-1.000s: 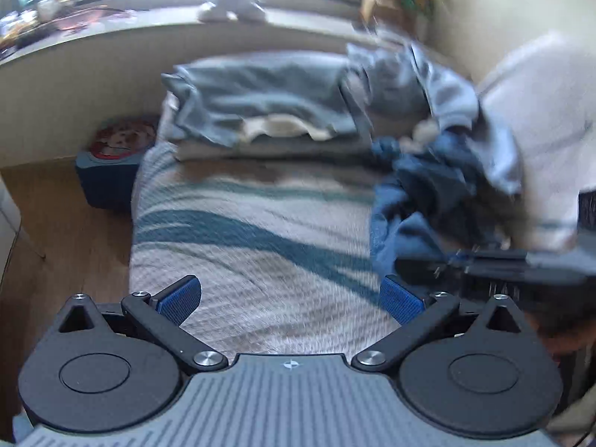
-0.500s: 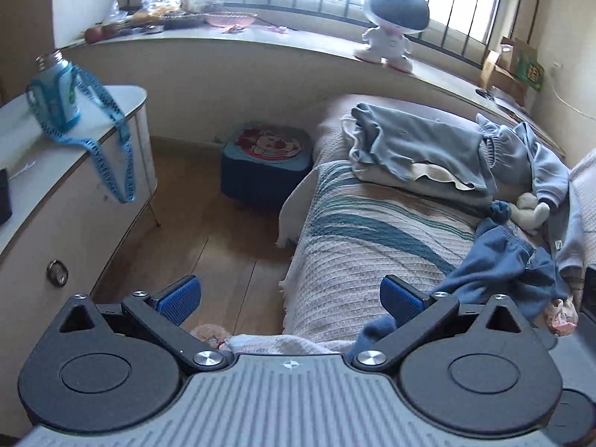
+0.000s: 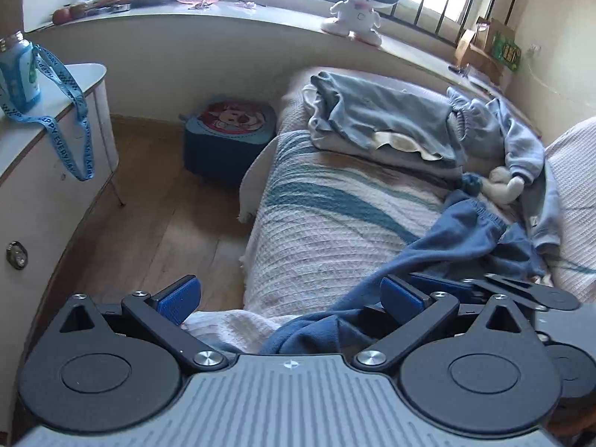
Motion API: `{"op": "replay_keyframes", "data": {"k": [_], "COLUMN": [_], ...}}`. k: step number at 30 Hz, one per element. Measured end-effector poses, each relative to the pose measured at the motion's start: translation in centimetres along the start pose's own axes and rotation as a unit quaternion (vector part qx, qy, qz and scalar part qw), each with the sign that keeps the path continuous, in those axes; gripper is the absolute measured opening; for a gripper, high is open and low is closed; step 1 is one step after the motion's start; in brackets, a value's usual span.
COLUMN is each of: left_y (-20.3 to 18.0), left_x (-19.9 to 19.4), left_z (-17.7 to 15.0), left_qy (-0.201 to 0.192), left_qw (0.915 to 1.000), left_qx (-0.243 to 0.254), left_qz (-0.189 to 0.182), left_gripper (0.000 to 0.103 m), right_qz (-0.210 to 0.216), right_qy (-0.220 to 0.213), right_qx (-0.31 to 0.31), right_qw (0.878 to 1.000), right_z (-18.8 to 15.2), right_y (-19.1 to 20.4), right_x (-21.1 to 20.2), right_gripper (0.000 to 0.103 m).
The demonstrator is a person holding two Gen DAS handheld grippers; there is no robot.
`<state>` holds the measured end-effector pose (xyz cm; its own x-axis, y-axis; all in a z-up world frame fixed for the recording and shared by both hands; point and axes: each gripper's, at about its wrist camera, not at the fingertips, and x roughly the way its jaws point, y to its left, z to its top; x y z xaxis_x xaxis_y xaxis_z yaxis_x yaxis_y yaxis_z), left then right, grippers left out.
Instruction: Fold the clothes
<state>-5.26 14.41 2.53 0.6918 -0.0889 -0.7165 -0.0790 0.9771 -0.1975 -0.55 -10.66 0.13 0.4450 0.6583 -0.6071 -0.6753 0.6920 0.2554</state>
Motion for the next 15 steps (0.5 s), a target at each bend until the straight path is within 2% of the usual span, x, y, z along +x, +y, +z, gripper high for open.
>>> {"op": "replay_keyframes", "data": {"k": [3,4,9,11,15], "left_y": [-0.6,-0.7,-0.9,-1.2,-2.0], "left_x": [0.1,0.1,0.9,1.4,2.7], "left_z": [0.0,0.0,-0.5,-0.8,-1.6], "left_qy": [-0.004,-0.004,0.006,0.012,0.022], "left_qw": [0.9999,0.9999,1.0,0.9999,0.9996], "left_qx": [0.007,0.007,0.004,0.01,0.016], "left_qz": [0.008,0.01,0.006,0.004,-0.006], "left_gripper": [0.103,0.103,0.103,0.103,0.103], "right_qz": [-0.048,-0.078,-0.212,-0.237,-0.256], "right_qy": [-0.005,-0.004,0.033,0.041,0.045], "right_qx": [0.001,-0.001,0.009,0.02,0.032], "right_qw": [0.999,0.997,0.977,0.971,0.965], "right_z": [-0.5,-0.9,-3.3,-4.1,-5.0], "right_y": [-2.0,-2.4,-6.4,-7.5,-9.4], "right_x": [-2.4,-3.1,-4.9,-5.1,-5.4], "right_gripper": [0.067,0.067,0.067,0.067,0.067]}}
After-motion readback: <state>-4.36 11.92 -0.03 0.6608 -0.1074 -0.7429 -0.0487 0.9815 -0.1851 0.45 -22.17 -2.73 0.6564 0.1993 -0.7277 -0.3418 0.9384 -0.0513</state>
